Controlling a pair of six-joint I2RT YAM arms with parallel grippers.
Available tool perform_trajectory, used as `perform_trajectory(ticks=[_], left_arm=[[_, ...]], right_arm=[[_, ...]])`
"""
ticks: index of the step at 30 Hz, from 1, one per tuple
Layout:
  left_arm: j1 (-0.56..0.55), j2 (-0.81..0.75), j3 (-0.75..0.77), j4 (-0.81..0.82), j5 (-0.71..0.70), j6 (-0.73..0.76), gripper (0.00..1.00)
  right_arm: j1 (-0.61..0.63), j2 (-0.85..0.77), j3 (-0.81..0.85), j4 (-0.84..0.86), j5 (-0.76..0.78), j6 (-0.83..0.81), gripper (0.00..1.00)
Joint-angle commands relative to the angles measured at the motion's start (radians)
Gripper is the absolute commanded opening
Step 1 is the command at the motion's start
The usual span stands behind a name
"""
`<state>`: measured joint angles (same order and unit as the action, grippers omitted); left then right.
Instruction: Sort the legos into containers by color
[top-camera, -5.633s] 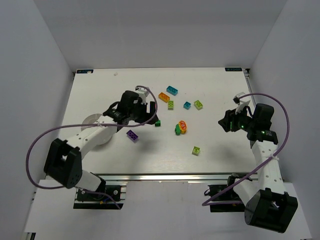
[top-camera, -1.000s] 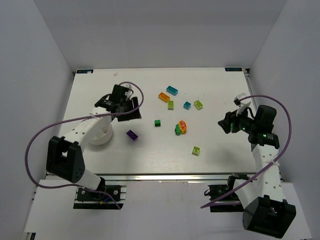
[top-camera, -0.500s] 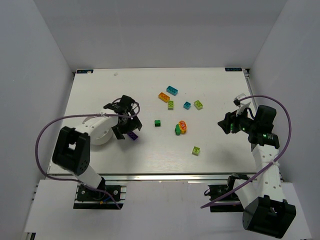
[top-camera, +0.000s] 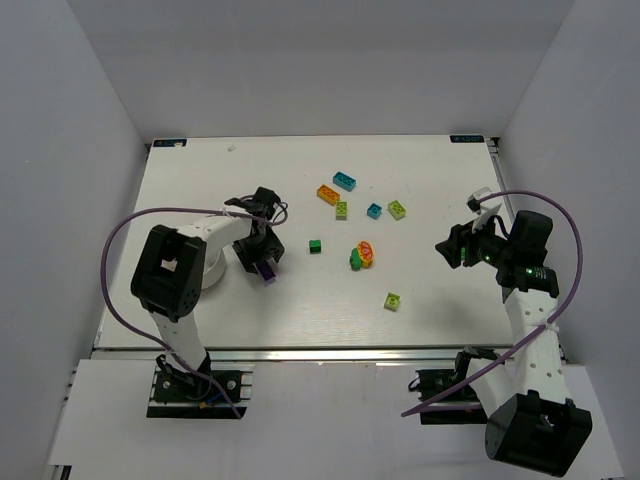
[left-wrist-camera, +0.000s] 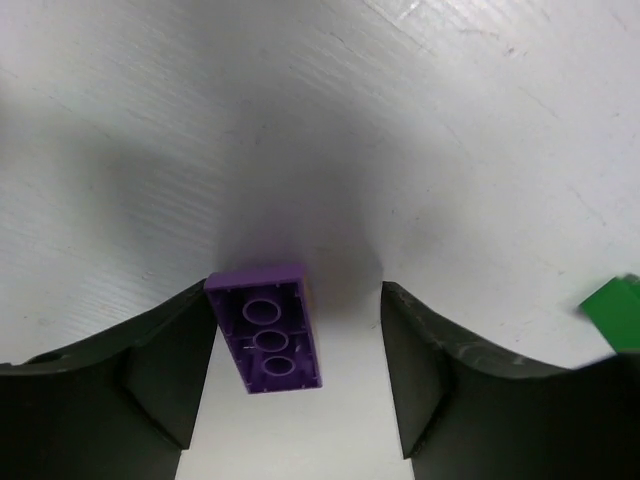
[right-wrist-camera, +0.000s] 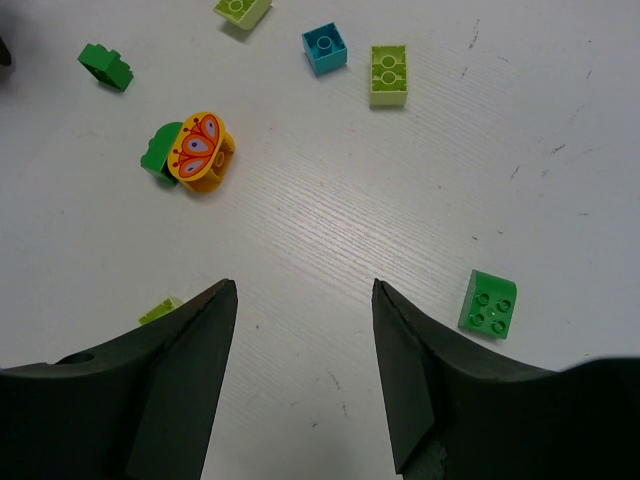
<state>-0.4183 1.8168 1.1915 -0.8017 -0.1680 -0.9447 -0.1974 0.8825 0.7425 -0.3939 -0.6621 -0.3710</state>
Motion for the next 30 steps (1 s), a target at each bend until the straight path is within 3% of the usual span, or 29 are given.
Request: perform_trajectory(ticks=[1,7,12,13,16,18,21,30], left_arm=[[0.006,-0.001,0.028,-0.011,-0.024,0.003,0.70],[0.006,0.019,0.025,-0.005,-0.004,0.038,0.45],[-0.004,0.003,0.074,0.021,0.056,0.170,0.01],[-0.004,-0.013,0.113,0.028,0.077,0.276,0.00],[-0.014,-0.045,0.190,-0.065,-0.078,0.334,0.00],[-0.014,-0.054,0.259,-0.153,-0.256,0.316,0.00],[0.006,-0.047,0.319,-0.238,-0.388,0.288,0.00],[0.006,0.015,0.396,-0.405,-0.654,0.192,0.00]], right_arm=[[-0.007,-0.016,0.020,0.012,-0.016,-0.008,0.62],[-0.007,-0.016,0.020,0.010,-0.013,-0.009,0.62],[-0.005,-0.014,0.018,0.010,-0.016,-0.008,0.62],[-0.005,-0.013,0.020,0.012,-0.014,-0.008,0.62],[-0.007,-0.013,0.018,0.010,-0.016,-0.009,0.62],[-0.007,-0.013,0.020,0.010,-0.017,-0.008,0.62],[-0.008,-0.011,0.018,0.010,-0.016,-0.008,0.62],[-0.010,-0.008,0.020,0.010,-0.016,-0.008,0.62]])
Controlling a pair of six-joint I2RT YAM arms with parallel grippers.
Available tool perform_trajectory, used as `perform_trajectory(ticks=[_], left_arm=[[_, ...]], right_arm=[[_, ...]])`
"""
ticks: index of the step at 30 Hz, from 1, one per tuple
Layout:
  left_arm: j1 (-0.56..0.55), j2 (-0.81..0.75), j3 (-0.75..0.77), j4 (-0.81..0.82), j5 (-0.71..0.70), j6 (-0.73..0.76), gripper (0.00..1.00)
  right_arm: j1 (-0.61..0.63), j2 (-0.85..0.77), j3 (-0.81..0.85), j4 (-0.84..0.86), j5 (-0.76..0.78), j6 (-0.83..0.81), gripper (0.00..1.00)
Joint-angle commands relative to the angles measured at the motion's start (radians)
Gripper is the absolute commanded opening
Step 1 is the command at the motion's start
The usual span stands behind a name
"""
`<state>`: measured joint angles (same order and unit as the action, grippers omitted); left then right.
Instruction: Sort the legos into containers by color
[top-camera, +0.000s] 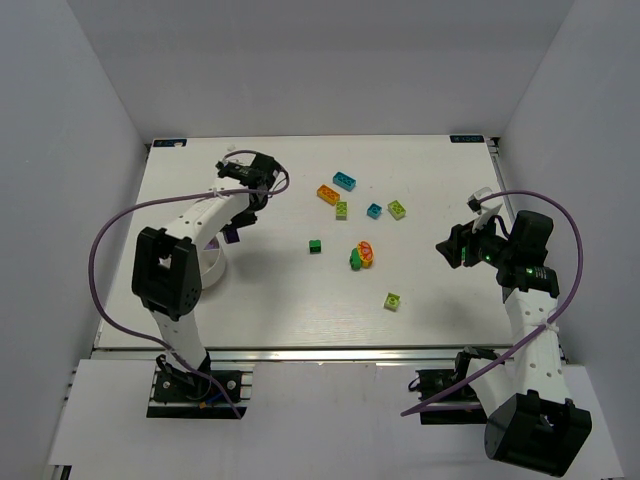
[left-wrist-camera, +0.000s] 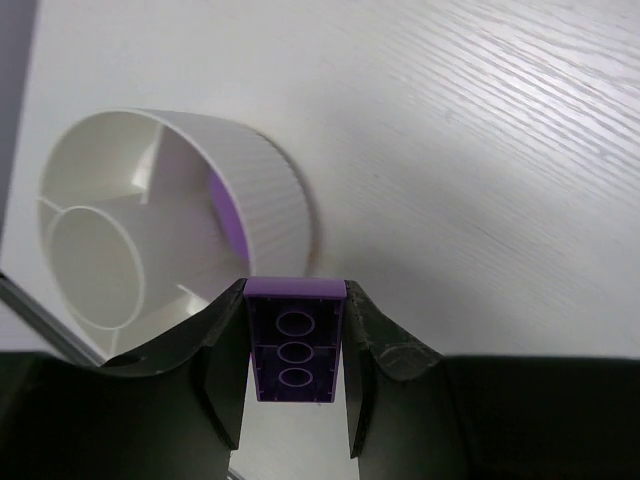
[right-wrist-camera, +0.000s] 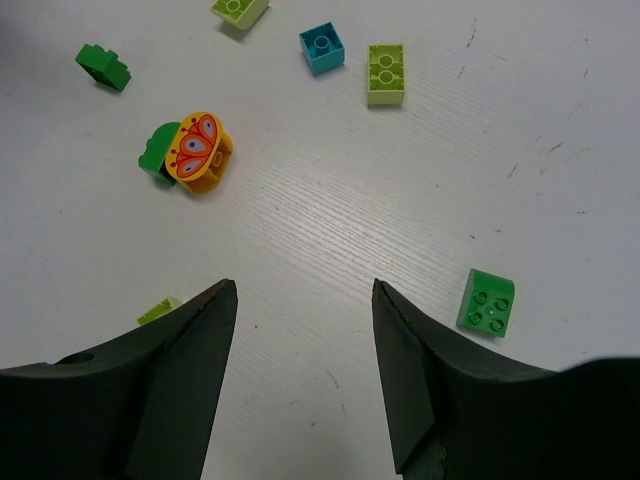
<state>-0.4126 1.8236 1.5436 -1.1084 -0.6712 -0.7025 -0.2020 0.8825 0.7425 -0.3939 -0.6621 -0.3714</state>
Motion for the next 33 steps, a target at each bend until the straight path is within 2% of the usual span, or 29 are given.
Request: perform_trajectory(ticks=[1,14,22,23,29,31,33], left_arm=[[0.009,0.012,0.049,-0.111,-0.181,-0.061,0.00],[0.028,0.086,0.107,-0.188,-0.289,-0.112,0.00],[0.055,0.103,0.105,-0.196,-0.310,-0.130,0.04],[0.064,0.105,0.108,-0.196,-0.309,-0.132,0.09],[0.074,0.135,0.138,-0.203,-0.309,-0.137,0.20],[0.074,0.143,0.138,-0.208,-0.311,-0.144,0.37],[0.083,0.147,0.136,-0.212,-0.312,-0.149,0.41]], right_arm=[[-0.004,-0.008,0.018,0.010,-0.016,-0.008,0.62],[-0.004,-0.013,0.018,0.010,-0.017,-0.011,0.62],[-0.007,-0.011,0.018,0.009,-0.018,-0.012,0.62],[-0.005,-0.011,0.018,0.007,-0.018,-0.012,0.62],[-0.008,-0.011,0.018,0.006,-0.021,-0.014,0.62],[-0.010,-0.011,0.018,0.006,-0.022,-0.015,0.62],[-0.011,-0.011,0.020,0.006,-0.024,-0.015,0.62]])
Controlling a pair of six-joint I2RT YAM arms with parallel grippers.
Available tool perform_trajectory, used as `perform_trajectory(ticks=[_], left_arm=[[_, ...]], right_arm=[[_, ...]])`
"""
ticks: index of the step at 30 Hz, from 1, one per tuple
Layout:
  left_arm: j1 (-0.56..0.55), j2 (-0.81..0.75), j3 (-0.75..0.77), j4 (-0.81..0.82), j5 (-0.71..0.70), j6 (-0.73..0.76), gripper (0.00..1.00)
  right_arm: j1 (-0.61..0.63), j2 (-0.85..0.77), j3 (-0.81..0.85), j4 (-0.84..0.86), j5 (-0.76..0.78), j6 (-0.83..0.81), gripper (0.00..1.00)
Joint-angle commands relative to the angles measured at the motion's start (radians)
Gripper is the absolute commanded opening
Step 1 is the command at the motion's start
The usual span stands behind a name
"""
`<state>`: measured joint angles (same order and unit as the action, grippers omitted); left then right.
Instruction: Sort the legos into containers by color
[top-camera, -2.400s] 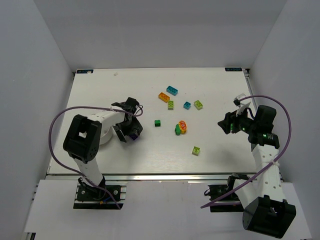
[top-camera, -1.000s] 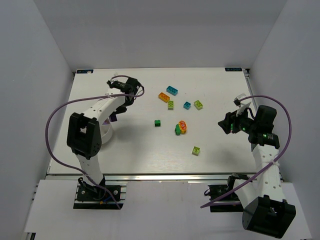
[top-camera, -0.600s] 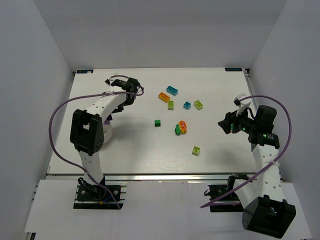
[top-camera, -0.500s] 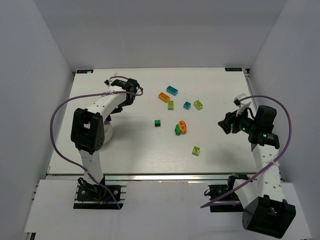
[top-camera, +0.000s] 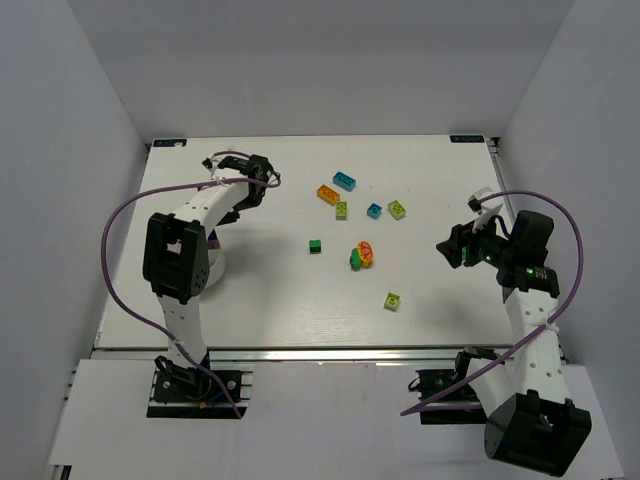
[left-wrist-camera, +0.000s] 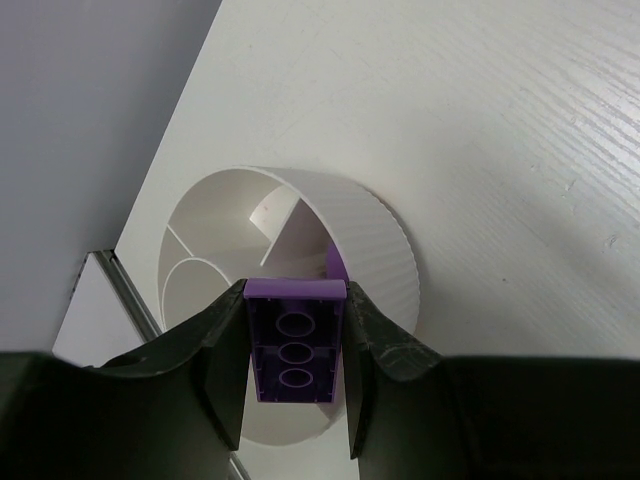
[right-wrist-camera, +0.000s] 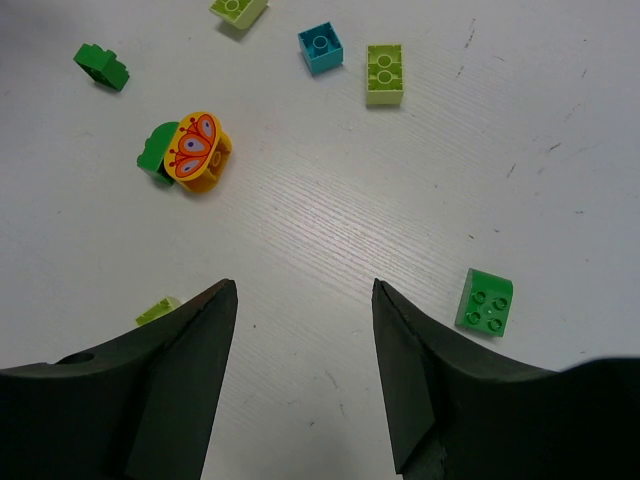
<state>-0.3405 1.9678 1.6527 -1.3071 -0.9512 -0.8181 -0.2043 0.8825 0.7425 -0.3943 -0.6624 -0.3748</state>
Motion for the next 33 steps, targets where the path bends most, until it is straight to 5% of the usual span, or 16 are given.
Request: perform_trajectory(ticks=[1,13,21,24,25,27,28,29,31,32,33], left_arm=[[0.011,0.003,0.027,-0.014,-0.032,-0.036,0.45],[0.011,-0.004,0.039,-0.032,-0.043,-0.046,0.68],[-0.021,-0.073,0.143,0.008,0.024,0.094,0.66],[-0.022,-0.180,0.089,0.223,0.271,0.323,0.53],[-0.022,-0.299,-0.015,0.402,0.501,0.405,0.44],[-0.022,-0.432,-0.153,0.584,0.732,0.546,0.27],[-0.022,-0.551,-0.280,0.749,0.849,0.572,0.25],[-0.022,-0.598,-0.333,0.816,1.078,0.594,0.25],[-0.022,-0.654,-0.430,0.934,1.288,0.594,0.34],[-0.022,-0.659,-0.454,0.963,1.450,0.588,0.43],[-0.022,-0.652,-0.474,0.985,1.523,0.580,0.64]], right_arm=[[-0.009,-0.011,0.018,0.005,-0.023,-0.010,0.62],[-0.014,-0.010,0.018,0.003,-0.032,-0.013,0.62],[-0.011,-0.017,0.012,-0.028,-0.117,-0.079,0.67],[0.000,-0.031,-0.012,-0.055,-0.225,-0.174,0.73],[0.009,-0.037,-0.023,-0.055,-0.245,-0.194,0.72],[0.035,-0.048,-0.035,-0.022,-0.263,-0.217,0.69],[0.058,-0.042,-0.035,-0.006,-0.249,-0.210,0.59],[0.066,-0.034,-0.029,0.015,-0.208,-0.191,0.51],[0.120,0.025,0.013,0.058,-0.117,-0.103,0.25],[0.132,0.085,0.036,0.060,-0.096,-0.081,0.25],[0.181,0.117,0.059,0.046,-0.073,-0.061,0.31]])
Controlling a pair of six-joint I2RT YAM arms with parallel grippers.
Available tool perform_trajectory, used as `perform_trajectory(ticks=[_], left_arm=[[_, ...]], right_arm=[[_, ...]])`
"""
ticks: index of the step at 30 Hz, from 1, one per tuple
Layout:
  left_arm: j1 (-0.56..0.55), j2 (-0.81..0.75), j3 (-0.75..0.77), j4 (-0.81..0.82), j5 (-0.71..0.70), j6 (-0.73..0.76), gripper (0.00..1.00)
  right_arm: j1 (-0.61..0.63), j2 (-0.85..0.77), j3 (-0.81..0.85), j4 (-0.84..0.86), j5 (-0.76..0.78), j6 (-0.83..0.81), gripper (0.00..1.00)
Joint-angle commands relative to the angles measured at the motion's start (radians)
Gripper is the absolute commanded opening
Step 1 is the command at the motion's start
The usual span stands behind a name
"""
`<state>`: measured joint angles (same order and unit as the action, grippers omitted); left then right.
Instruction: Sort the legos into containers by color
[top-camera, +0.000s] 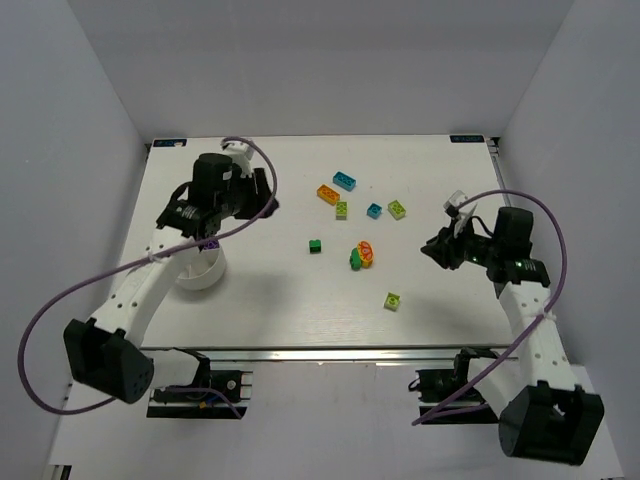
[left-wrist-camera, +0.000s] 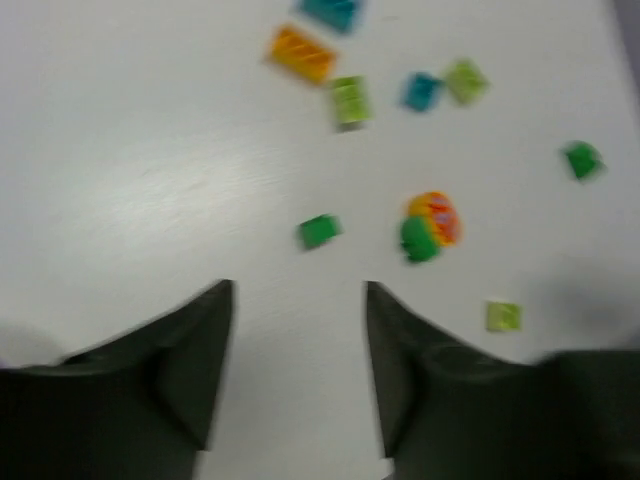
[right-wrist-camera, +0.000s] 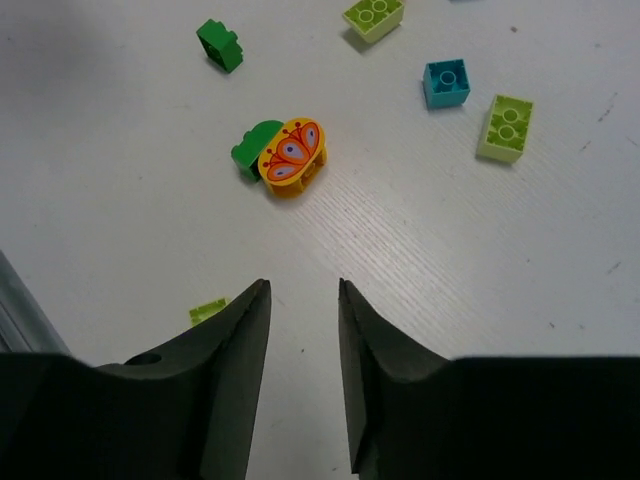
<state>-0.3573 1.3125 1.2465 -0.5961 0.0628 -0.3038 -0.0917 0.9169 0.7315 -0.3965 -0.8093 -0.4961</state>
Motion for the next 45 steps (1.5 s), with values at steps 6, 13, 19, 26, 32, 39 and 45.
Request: perform_trajectory(ticks=[6,13,19,26,32,39,45], left_arm=[[-0.025,0.021,-0.261,0.400,0.654,0.045,0.88],[-0.025,-0.051,-0.345,0.426,0.605,0.081,0.88],[-0.025,-0.099,-0.366,0.441,0.543,0.086,0.90],[-0.034,0.039,-0.357,0.496,0.626,0.006,0.95],[-0.054,0.151,-0.262,0.389,0.366,-0.066,0.96],[-0.074,0.101,-0.249,0.376,0.368,-0.032,0.93],[-0.094,0.048,-0.319,0.405,0.269,-0.054,0.91]], right_arm=[[0.248,0.364,0.227,0.024,0.173,0.091,0.89],[0.417,0.635,0.391,-0.016,0.326,0.148,0.89],[0.446,0.703,0.456,-0.016,0.332,0.048,0.89],[0.425,0.689,0.467,-0.004,0.161,0.123,0.77],[0.417,0.622,0.430,0.051,0.153,0.149,0.52],[0.435,0.634,0.443,0.036,0.211,0.128,0.80],[0.466,0.662,0.456,0.039,0.229,0.096,0.83]])
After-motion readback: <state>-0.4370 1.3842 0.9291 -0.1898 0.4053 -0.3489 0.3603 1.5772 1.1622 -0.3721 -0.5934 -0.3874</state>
